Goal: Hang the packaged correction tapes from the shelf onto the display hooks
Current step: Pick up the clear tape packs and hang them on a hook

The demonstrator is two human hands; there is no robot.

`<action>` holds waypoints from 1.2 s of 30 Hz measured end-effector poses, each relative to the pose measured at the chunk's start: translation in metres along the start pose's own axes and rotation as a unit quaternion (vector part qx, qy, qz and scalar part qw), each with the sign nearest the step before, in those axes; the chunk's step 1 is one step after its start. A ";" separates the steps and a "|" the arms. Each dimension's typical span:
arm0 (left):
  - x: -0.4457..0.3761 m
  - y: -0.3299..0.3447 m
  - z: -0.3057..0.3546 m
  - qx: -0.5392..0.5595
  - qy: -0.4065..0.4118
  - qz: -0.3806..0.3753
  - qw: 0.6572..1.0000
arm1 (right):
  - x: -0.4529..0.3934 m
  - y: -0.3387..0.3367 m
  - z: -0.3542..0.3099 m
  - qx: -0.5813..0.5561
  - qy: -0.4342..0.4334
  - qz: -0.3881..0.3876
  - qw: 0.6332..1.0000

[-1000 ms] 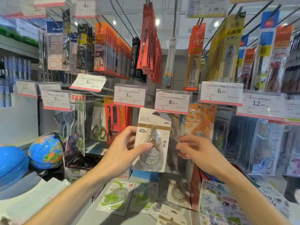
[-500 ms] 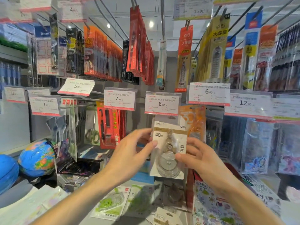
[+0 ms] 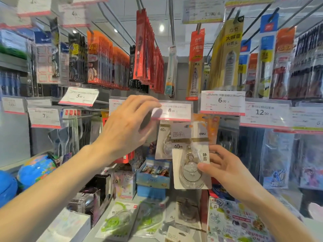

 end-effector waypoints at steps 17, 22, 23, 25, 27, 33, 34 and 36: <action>-0.007 -0.013 -0.003 0.145 -0.119 -0.048 0.981 | -0.036 0.032 -0.009 0.028 -0.014 0.026 0.999; -0.005 -0.013 -0.003 0.197 -0.164 -0.064 0.964 | -0.041 0.035 -0.011 0.043 -0.020 0.041 0.998; -0.004 -0.013 -0.003 0.200 -0.167 -0.065 0.963 | -0.042 0.034 -0.010 0.049 -0.018 0.045 0.998; -0.002 -0.014 -0.002 0.204 -0.171 -0.067 0.962 | -0.043 0.035 -0.007 0.059 -0.015 0.049 0.997; 0.000 -0.014 0.000 0.206 -0.173 -0.067 0.961 | -0.043 0.037 -0.002 0.060 -0.015 0.056 0.997; 0.013 -0.008 0.006 0.228 -0.205 -0.048 0.950 | -0.046 0.043 0.007 0.084 -0.049 0.083 0.992; 0.017 -0.007 0.008 0.239 -0.218 -0.046 0.945 | -0.047 0.043 0.008 0.090 -0.051 0.086 0.991; 0.027 -0.004 0.014 0.259 -0.243 -0.042 0.934 | -0.048 0.044 0.012 0.105 -0.050 0.082 0.990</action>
Point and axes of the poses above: each hand's wrist, its own x-axis away from the middle knuckle, its own y-axis out of the palm, z = x × y, the point moved 2 cm from there along -x, towards the middle knuckle, and after that the axes turned 13 degrees about -x, right-handed, at the moved point
